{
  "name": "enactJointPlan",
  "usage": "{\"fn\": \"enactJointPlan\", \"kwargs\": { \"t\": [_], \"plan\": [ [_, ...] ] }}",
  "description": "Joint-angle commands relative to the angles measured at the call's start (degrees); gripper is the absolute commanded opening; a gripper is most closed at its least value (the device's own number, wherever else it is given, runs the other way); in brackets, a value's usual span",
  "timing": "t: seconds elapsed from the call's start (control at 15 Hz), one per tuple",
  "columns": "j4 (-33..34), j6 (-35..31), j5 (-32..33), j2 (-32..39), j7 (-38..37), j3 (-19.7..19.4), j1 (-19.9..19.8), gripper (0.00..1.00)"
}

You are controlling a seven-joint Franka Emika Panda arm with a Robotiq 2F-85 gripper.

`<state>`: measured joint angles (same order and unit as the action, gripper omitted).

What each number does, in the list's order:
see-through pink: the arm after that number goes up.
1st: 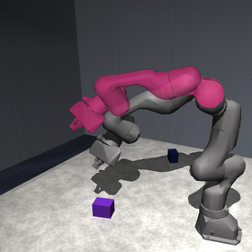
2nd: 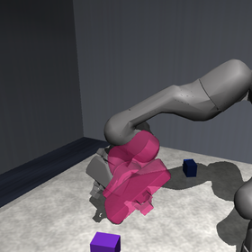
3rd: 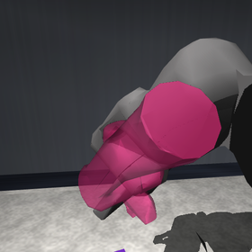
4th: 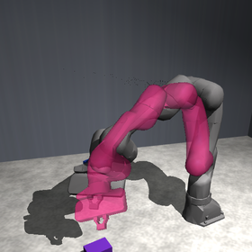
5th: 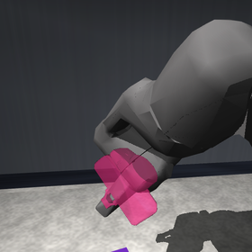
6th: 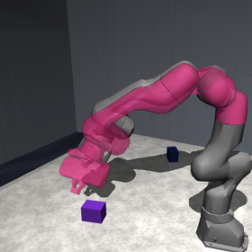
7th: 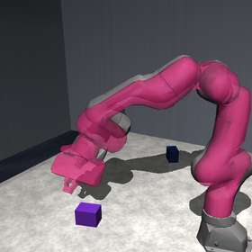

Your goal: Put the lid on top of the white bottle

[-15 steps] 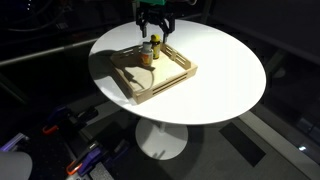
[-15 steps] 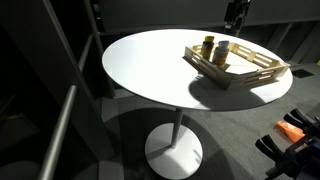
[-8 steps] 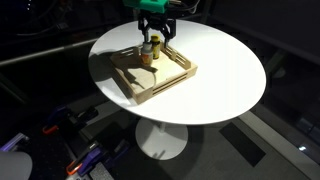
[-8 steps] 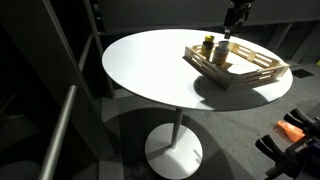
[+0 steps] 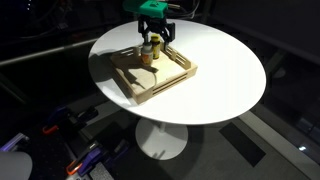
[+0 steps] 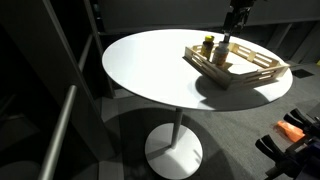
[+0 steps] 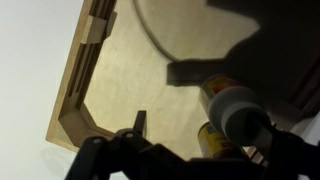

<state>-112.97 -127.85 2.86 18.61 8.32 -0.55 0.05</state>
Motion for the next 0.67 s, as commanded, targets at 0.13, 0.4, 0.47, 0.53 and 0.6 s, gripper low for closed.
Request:
{"fn": "enactJointPlan", "kwargs": {
  "t": [0.13, 0.4, 0.47, 0.53, 0.6],
  "plan": [
    [-1.16, -1.60, 1.46, -0.94, -1.83, -0.04, 0.18, 1.00],
    [-1.00, -0.76, 1.41, -2.19, -1.55, 0.04, 0.24, 1.00],
    [-0.94, -0.39, 1.34, -2.62, -1.66, 0.02, 0.23, 1.00],
    [-0.83, 0.25, 0.75, -3.05, -1.23, 0.17, 0.04, 1.00],
    [-0.78, 0.60, 0.56, -3.37, -1.14, 0.20, -0.03, 1.00]
  ]
}}
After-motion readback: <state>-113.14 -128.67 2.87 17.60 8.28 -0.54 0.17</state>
